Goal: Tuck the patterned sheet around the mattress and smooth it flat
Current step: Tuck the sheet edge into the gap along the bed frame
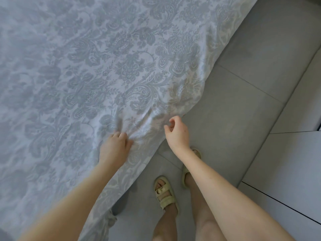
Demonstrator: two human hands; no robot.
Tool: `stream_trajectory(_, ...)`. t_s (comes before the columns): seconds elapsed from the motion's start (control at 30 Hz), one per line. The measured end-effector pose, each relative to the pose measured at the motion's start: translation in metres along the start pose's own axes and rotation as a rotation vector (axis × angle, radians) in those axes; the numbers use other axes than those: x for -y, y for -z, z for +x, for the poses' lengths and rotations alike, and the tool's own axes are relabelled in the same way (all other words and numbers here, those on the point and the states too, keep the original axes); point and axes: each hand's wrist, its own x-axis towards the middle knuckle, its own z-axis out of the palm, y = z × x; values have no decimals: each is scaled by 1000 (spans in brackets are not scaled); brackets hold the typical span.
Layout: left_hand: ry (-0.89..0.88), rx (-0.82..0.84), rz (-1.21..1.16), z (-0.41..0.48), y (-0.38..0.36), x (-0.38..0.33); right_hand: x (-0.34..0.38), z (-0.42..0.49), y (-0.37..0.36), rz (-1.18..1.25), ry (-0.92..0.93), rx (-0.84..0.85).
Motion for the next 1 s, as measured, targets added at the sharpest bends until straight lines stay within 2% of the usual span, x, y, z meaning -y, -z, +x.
stream_trajectory(0.07, 137, -32, -115, -28, -5, 21, 14, -12, -7, -71, 127, 46)
stream_trajectory(0.17, 448, -137, -375, -77, -8, 51, 41, -31, -21, -177, 344, 142)
stream_trajectory(0.4, 1373, -391, -818, -204, -42, 110, 94, -91, -84, -459, 942, 466)
stream_trajectory(0.47, 1670, -427, -939, -236, -63, 127, 103, -107, -110, -514, 1050, 549)
stream_trajectory(0.53, 1890, -454, -1131, -264, -91, 142, 109, -122, -134, -562, 1120, 627)
stream_trajectory(0.6, 1970, -562, -1434, -281, -108, 145, 110, -135, -156, -598, 1186, 688)
stream_trajectory(0.73, 1833, -723, -2070, -281, -111, 152, 107, -156, -184, -654, 1243, 779)
stream_trajectory(0.8, 1767, -808, -2252, -278, -110, 157, 104, -161, -194, -681, 1268, 787)
stream_trajectory(0.9, 1792, -878, -2194, -281, -124, 165, 105, -162, -204, -738, 1296, 806)
stream_trajectory(1.0, 1814, -920, -1907, -286, -137, 170, 108, -160, -212, -787, 1325, 815)
